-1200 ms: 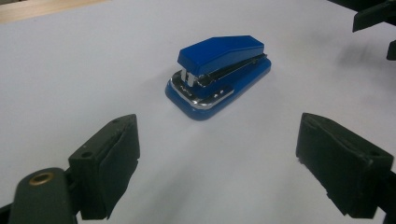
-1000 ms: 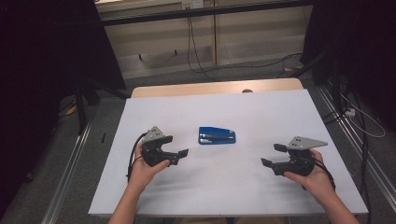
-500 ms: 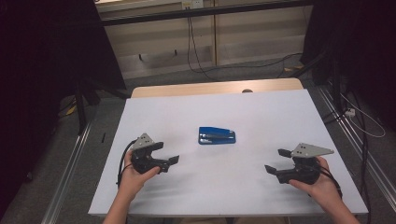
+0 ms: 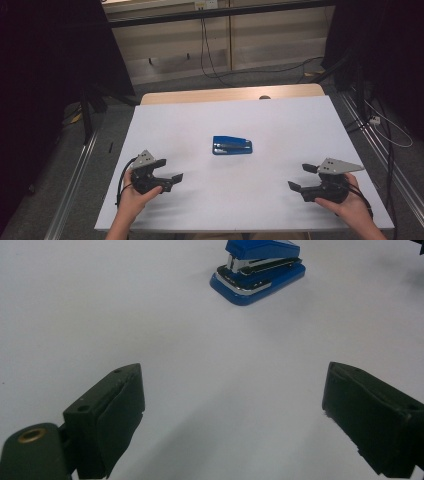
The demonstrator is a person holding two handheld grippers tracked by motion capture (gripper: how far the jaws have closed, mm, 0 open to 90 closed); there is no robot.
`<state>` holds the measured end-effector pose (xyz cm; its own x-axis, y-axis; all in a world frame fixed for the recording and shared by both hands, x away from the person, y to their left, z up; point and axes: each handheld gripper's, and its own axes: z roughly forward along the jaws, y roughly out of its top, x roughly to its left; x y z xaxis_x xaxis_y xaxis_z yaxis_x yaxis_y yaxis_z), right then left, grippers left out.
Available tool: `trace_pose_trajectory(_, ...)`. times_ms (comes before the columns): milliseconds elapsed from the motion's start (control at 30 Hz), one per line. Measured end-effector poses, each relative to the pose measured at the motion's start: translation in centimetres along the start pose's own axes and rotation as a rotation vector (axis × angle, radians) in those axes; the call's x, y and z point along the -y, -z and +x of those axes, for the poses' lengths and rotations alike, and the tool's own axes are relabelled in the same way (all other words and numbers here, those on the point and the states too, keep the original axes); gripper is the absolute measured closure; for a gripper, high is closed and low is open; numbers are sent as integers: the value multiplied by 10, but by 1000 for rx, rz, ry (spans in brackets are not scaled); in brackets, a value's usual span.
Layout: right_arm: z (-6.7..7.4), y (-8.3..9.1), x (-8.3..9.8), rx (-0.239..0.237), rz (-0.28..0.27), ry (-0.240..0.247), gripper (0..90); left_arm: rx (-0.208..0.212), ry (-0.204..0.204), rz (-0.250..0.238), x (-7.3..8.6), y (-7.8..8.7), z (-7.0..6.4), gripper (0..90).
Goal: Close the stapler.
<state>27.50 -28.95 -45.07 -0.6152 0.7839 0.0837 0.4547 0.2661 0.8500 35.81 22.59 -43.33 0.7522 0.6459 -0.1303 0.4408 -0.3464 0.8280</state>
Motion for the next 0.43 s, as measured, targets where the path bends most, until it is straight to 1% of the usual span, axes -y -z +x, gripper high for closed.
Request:
trace_pose_trajectory(133,-1,1,1,3,1,-5,183,-4,-3,14,5,3,0,100)
trace_pose_trajectory(200,0,1,0,-1,-1,0,183,-5,-5,21,8,5,0,98)
trace_pose_trajectory(333,1,-1,1,-5,11,10,181,-24,-3,45,13,6,4,84)
trace_pose_trajectory(433,1,-1,1,-6,10,4,178,-27,-3,42,12,5,4,77)
